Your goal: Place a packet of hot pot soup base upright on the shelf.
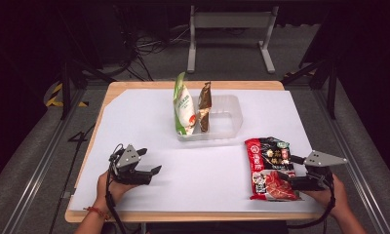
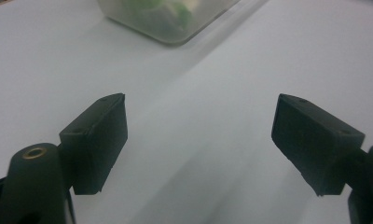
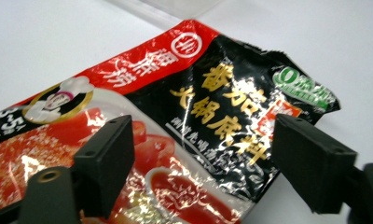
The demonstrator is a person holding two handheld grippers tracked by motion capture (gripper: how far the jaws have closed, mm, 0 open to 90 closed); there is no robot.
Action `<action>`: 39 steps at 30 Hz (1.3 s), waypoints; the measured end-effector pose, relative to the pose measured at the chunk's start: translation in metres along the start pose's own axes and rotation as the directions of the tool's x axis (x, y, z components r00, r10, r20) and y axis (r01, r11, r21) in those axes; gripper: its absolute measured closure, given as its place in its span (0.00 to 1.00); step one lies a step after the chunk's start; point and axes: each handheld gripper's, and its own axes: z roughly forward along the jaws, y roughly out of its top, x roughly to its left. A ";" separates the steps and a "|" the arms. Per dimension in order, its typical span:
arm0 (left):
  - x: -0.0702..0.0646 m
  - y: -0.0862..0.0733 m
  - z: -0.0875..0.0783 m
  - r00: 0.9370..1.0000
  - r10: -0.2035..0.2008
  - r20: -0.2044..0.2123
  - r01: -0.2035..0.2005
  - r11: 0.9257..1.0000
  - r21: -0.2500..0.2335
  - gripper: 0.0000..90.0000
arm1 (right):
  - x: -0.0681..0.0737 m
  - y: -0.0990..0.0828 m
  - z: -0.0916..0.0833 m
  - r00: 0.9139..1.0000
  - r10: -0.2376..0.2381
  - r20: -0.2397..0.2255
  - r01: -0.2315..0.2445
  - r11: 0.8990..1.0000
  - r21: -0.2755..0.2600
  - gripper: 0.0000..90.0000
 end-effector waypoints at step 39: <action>-0.008 0.002 0.010 0.996 0.093 0.002 -0.093 0.994 0.066 0.18 | -0.070 0.043 0.067 0.988 0.153 0.000 -0.152 0.982 0.114 0.23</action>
